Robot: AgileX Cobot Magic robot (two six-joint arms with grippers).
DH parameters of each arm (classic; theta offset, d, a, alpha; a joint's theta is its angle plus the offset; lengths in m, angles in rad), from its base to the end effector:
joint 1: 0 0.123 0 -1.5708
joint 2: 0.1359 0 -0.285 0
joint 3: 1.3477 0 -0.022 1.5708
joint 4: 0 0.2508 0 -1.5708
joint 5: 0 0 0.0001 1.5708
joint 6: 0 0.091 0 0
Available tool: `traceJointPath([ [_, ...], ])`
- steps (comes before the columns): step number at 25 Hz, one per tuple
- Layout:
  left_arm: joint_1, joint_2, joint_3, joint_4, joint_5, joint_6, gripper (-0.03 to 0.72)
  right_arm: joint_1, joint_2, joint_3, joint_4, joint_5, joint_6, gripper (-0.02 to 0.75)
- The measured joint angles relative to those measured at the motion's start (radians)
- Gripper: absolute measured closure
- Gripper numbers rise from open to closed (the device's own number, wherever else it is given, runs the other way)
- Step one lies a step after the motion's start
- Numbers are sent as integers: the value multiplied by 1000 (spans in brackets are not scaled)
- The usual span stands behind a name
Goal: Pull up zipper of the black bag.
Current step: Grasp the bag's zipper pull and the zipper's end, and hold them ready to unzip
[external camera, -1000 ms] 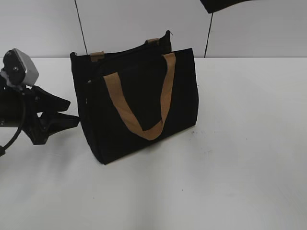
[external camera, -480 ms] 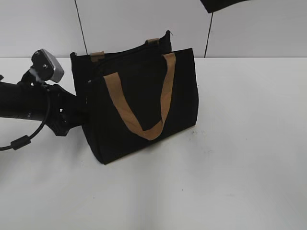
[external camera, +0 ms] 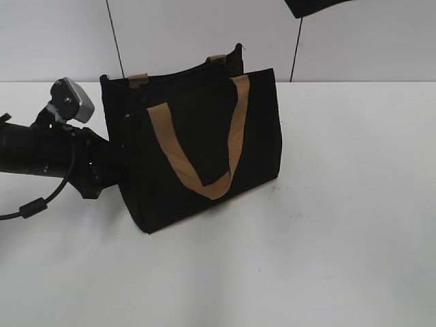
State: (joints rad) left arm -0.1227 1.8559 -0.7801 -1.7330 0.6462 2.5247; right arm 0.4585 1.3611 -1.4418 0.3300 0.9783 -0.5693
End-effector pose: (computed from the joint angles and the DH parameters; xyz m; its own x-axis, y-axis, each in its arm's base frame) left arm 0.3110 -0.0929 0.1300 -0.2252 0.5812 -0.7820 0.8675 0.4850 0.1106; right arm 0.2443 0.1479 0.4088 -0.3666 -0.5797 -0.7277 -0.7894 0.6077 -0.0864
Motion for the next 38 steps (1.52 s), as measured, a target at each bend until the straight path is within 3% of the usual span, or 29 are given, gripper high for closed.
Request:
traceJointPath([
  [2,0,0,0,0,13,0,324,0,0,0,0,0,0,273],
  [8,0,0,0,0,17,-1,594,0,0,0,0,0,0,273],
  [10,0,0,0,0,8,-1,649,0,0,0,0,0,0,273],
  [19,0,-143,2,0,-100,-45,655,0,0,0,13,-13,0,312],
  [27,0,-319,4,80,-126,-158,655,0,0,0,106,-82,-12,325],
  [32,0,-400,4,92,-127,-171,655,0,25,0,161,-96,-29,325],
  [38,0,-470,4,96,-127,-173,655,66,99,0,165,-129,-141,325],
])
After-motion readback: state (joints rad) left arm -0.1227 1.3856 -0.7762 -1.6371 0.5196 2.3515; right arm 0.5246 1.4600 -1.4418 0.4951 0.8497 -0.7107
